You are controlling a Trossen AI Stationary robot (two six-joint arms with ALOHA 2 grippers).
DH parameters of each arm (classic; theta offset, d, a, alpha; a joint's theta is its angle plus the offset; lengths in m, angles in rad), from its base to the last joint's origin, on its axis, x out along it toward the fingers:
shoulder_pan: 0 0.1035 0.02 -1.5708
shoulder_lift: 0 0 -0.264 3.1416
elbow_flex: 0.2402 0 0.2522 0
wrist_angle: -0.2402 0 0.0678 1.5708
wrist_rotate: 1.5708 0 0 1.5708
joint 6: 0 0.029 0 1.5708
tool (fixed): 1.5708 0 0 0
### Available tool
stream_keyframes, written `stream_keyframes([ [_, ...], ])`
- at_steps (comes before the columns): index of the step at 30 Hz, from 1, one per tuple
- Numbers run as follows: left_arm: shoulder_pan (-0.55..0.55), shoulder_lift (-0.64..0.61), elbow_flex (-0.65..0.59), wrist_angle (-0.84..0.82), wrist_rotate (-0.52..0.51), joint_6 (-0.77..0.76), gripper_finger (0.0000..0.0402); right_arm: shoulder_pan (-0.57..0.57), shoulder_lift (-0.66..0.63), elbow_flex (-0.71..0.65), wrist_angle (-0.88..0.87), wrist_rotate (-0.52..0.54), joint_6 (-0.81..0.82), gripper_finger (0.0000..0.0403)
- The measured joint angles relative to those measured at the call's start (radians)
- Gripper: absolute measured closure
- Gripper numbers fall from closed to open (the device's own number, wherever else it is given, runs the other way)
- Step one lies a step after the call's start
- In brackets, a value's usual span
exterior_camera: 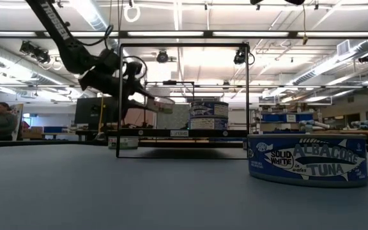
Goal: Stack canned seafood by type on shelf
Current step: Put the green tuna can on the shelf aligned with the other green tuna can
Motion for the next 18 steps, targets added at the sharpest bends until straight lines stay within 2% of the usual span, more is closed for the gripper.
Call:
stream_keyframes([
  [8,0.011,0.047,0.001,0.04,-0.076,0.025,0.026,-0.003,0.0,-0.02,-0.001,-0.005,0.025,0.0396],
  [18,-0.003,0.099,0.001,0.045,-0.121,0.055,0.026,-0.003,0.0,-0.02,-0.001,-0.005,0.024,0.0396],
])
